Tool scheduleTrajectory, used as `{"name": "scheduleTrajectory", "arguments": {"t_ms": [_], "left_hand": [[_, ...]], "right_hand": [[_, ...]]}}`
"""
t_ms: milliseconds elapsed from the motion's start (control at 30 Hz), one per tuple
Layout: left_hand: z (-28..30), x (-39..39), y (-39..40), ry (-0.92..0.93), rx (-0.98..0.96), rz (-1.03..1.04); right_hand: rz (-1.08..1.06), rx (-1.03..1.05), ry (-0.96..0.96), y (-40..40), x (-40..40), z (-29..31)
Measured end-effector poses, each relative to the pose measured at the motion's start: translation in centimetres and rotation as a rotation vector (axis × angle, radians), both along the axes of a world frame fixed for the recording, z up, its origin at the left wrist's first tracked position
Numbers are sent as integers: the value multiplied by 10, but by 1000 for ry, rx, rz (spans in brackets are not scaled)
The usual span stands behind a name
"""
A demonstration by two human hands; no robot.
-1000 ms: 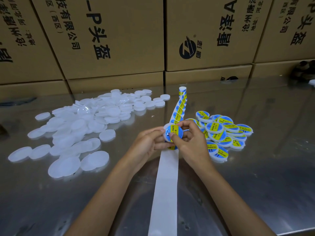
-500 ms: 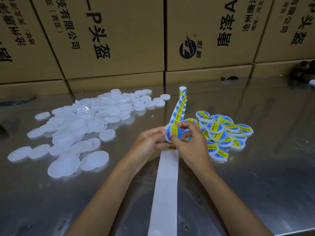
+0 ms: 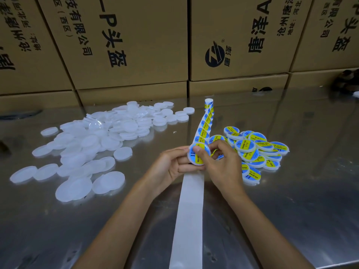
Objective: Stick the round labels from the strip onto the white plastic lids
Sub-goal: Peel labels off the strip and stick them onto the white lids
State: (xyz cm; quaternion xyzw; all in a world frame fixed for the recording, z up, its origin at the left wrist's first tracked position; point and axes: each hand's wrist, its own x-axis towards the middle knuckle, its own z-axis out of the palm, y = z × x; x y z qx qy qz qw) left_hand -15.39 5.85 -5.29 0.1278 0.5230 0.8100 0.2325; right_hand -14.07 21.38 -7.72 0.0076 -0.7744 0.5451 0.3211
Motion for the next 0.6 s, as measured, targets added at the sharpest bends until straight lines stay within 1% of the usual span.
{"name": "scheduleTrajectory", "arguments": {"t_ms": [100,200,267,367,467,533,600], "left_hand": [[-1,0,-1,29,-39,-5],[-1,3,-1,70,-64,-11],[0,4,0,82,-62,-20],[2,6,-1,79,-47,-44],[2,7,0,79,-48,-59],[1,7,1,92,-61,-44],[1,6,0,108,-78,-35]], "right_hand": [[-30,-18,44,3,0,-2],[-55,-33,48,5,-1,-1],[-71,11,28,4,1,-1],[-134,152,-68,-2,5,2],[-167,221,-75,-3,7,2],[-185,239,-60,-3,8,2],[-203,198,-44,-2,6,2]]}}
